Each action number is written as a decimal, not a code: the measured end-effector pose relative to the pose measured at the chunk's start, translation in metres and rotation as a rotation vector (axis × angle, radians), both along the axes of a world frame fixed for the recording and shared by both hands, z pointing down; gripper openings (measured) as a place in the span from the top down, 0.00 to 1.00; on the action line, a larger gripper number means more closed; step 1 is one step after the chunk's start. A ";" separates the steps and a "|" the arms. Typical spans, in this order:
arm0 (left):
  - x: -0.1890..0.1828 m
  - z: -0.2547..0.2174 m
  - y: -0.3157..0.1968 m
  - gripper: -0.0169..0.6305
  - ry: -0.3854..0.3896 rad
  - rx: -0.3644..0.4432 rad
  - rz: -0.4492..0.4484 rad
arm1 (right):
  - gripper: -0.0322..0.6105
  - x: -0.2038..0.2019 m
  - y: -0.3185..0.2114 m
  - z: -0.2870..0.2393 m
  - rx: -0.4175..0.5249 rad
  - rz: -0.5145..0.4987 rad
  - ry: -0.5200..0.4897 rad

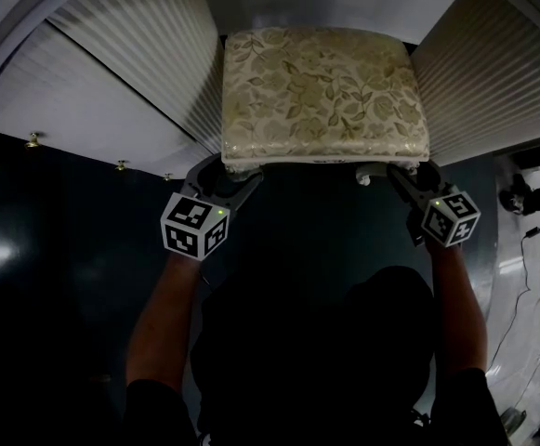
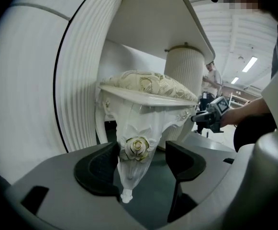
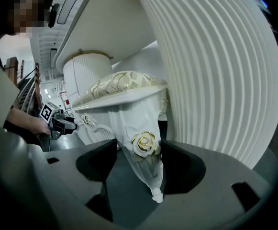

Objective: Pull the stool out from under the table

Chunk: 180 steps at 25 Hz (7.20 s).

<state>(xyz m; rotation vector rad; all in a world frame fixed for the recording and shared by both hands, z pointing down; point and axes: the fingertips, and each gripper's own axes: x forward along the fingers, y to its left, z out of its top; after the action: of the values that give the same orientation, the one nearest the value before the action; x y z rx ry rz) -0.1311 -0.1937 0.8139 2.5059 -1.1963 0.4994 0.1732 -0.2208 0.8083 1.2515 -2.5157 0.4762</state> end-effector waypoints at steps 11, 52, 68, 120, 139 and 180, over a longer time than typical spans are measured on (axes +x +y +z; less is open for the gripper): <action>-0.004 0.002 0.006 0.51 -0.045 -0.006 0.118 | 0.55 -0.003 0.000 0.005 -0.041 0.052 0.032; -0.002 -0.013 0.004 0.49 -0.099 -0.472 0.031 | 0.56 -0.001 0.005 -0.008 -0.475 0.024 0.079; -0.022 -0.091 -0.024 0.39 0.245 -0.638 -0.124 | 0.52 0.000 -0.017 -0.117 -0.500 0.069 -0.260; 0.015 -0.091 -0.020 0.36 0.132 -1.023 -0.272 | 0.50 -0.016 -0.042 -0.088 -0.973 -0.164 -0.208; 0.009 -0.097 -0.032 0.36 0.101 -1.013 -0.237 | 0.50 -0.019 -0.030 -0.083 -1.016 -0.078 -0.236; 0.083 -0.460 -0.031 0.67 0.115 -0.341 -0.427 | 0.50 0.043 0.007 -0.395 -0.697 -0.249 -0.273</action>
<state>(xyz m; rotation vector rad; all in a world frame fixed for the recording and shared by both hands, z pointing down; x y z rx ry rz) -0.0478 -0.2249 0.3536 1.9009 -1.4137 0.3991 0.2160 -0.2136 0.4136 0.6310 -2.3160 1.3794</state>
